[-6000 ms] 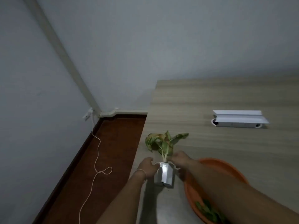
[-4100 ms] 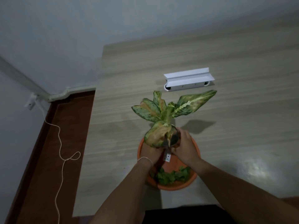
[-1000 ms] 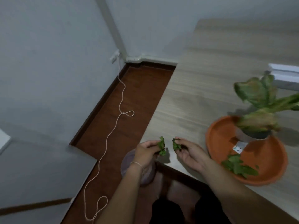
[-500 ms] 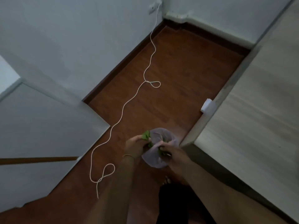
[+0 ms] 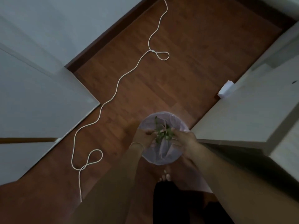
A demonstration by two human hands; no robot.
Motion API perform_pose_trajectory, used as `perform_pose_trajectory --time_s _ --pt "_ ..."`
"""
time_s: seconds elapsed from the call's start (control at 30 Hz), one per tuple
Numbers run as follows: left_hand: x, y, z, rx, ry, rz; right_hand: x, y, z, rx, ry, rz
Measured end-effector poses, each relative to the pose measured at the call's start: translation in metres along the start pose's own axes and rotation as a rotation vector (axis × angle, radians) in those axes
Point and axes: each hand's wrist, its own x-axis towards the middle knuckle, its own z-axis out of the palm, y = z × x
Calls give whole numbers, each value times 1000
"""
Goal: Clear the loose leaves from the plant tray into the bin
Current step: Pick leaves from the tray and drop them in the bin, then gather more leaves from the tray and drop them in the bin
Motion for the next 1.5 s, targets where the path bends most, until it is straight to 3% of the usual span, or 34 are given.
perform_pose_trajectory --time_s 0.13,0.3,0.57,0.73,0.87,1.1,1.3,1.5 --pt "-2 -5 2 179 -28 102 14 5 2 -139 46 30" --pt "-4 -9 7 163 -47 131 16 14 2 -344 78 128" --pt "-10 -13 11 47 3 159 3 21 -7 -351 86 96" --pt "-33 3 -3 -109 85 96 -27 -3 6 -188 143 21" --pt "-76 41 -22 -327 77 8 -74 -42 20 -29 49 39" --pt "-194 153 -59 -436 138 215 -215 -146 38 223 -181 -141" --pt "-296 242 -35 -505 40 323 -327 -203 -51 333 -239 -278" --pt "-380 305 56 -445 -128 426 -393 -205 -220 418 -182 -399"
